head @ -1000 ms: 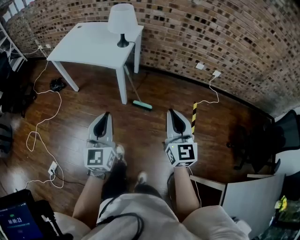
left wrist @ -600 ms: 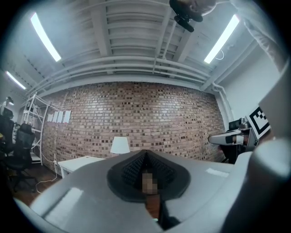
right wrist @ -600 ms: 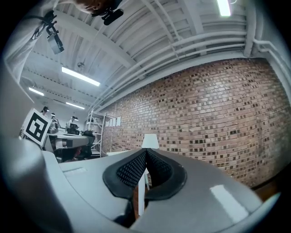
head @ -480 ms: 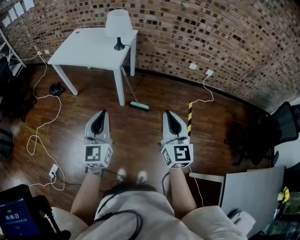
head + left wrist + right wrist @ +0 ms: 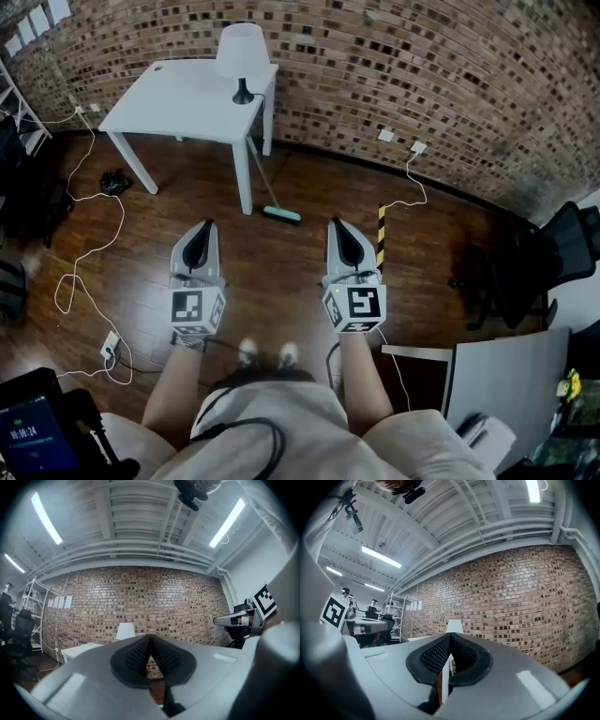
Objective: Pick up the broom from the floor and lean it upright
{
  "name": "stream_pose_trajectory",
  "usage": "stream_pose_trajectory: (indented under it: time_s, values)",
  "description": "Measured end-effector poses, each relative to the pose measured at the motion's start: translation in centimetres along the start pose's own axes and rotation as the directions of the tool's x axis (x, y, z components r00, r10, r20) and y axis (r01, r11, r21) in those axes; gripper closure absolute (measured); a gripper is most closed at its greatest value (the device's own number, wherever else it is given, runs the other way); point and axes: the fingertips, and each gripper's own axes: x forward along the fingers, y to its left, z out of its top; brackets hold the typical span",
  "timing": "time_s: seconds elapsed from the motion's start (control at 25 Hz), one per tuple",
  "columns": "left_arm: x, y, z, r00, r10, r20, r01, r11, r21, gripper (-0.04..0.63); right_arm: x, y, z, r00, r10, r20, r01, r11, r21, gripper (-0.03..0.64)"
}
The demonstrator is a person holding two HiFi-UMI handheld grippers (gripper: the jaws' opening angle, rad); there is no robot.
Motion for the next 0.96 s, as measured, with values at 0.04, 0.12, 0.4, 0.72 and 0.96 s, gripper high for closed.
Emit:
stream_pose_trajectory:
  time_s: [0.04, 0.12, 0.4, 0.72, 0.96]
  values:
    - [-0.01, 0.15, 0.04, 1.000, 0.000, 0.002, 0.000, 1.000, 0.000, 0.594, 0.02, 0.12, -0.05, 1.000, -0.002, -0.004, 0.002, 1.000, -0.003, 0.607]
    - [-0.01, 0.41, 0.06, 1.000, 0.000, 0.004, 0.000, 1.000, 0.000, 0.594, 0.03, 0.27, -0.09, 1.000, -0.004, -0.002, 0.004, 1.000, -0.001, 0.607]
    - [0.31, 0.60, -0.18, 1.000, -0.010, 0.002, 0.010, 1.000, 0.004, 0.594, 0.38, 0.47, 0.16, 1.000, -0.010, 0.014, 0.010, 1.000, 0.003, 0.606]
    - [0.98, 0.66, -0.26, 1.000, -0.020, -0.008, 0.020, 1.000, 0.002, 0.594, 0.81, 0.35, 0.35, 1.000, -0.012, 0.006, 0.012, 1.000, -0.015, 0.606]
    - [0.44, 0.17, -0.34, 0.999, -0.032, -0.008, 0.032, 0.999, 0.006, 0.594, 0.16, 0.28, -0.07, 1.000, -0.020, 0.007, 0.020, 1.000, -0.007, 0.606]
